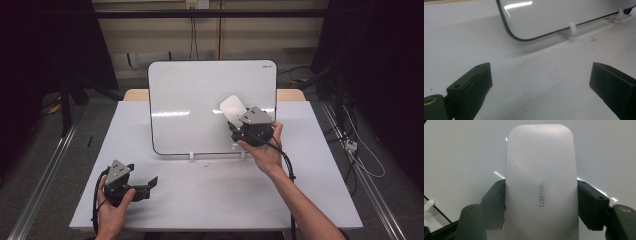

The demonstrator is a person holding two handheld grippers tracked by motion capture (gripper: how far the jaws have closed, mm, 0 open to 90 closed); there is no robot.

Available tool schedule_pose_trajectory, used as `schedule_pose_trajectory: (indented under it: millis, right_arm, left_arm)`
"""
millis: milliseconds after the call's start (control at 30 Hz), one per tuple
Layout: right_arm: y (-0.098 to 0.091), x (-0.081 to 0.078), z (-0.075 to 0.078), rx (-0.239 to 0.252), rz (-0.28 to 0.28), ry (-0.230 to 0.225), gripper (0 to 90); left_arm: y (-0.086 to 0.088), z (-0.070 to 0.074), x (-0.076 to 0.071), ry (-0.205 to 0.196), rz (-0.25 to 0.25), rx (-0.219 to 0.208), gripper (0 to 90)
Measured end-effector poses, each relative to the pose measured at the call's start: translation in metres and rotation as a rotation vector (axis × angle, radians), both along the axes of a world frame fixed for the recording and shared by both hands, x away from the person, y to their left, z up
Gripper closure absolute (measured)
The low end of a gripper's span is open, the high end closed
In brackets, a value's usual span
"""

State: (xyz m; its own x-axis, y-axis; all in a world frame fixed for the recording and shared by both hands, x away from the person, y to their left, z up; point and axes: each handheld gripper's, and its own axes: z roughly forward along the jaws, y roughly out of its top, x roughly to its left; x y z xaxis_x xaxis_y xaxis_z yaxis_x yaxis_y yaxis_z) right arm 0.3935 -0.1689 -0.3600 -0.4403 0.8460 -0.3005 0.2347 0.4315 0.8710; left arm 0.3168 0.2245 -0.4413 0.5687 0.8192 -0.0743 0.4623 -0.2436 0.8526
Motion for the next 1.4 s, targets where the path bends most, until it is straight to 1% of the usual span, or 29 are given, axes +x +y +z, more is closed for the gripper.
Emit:
schedule_pose_trajectory:
  millis: [233, 567, 833, 933, 1100, 1200, 1267, 1400]
  right_arm:
    - [-0.014, -0.004, 0.003, 0.017, -0.026, 0.0, 31.5]
    - [-0.033, -0.01, -0.003, 0.025, -0.063, 0.013, 31.5]
    - [-0.048, -0.019, -0.012, 0.033, -0.083, 0.032, 31.5]
    - [-0.051, -0.024, -0.017, 0.015, -0.088, 0.037, 31.5]
    - [-0.056, -0.03, -0.027, 0.016, -0.11, 0.049, 31.5]
    - [-0.058, -0.029, -0.034, 0.016, -0.121, 0.052, 31.5]
    - [-0.056, -0.027, -0.039, 0.001, -0.119, 0.063, 31.5]
    - [-0.051, -0.024, -0.044, -0.023, -0.116, 0.057, 31.5]
  left_arm:
    - [-0.001, 0.0, 0.0, -0.001, 0.0, -0.001, 4.4]
    - [-0.002, 0.0, 0.002, 0.0, -0.004, 0.001, 4.5]
    - [-0.002, 0.001, 0.001, -0.003, -0.003, 0.007, 4.4]
    - [-0.003, 0.001, 0.0, -0.005, -0.001, 0.011, 4.4]
    - [-0.004, 0.001, 0.001, -0.007, -0.004, 0.012, 4.4]
    - [-0.005, 0.002, 0.001, -0.01, -0.008, 0.013, 4.4]
    - [-0.006, 0.002, 0.002, -0.008, -0.008, 0.018, 4.4]
    - [-0.006, 0.001, 0.003, -0.008, -0.007, 0.017, 4.4]
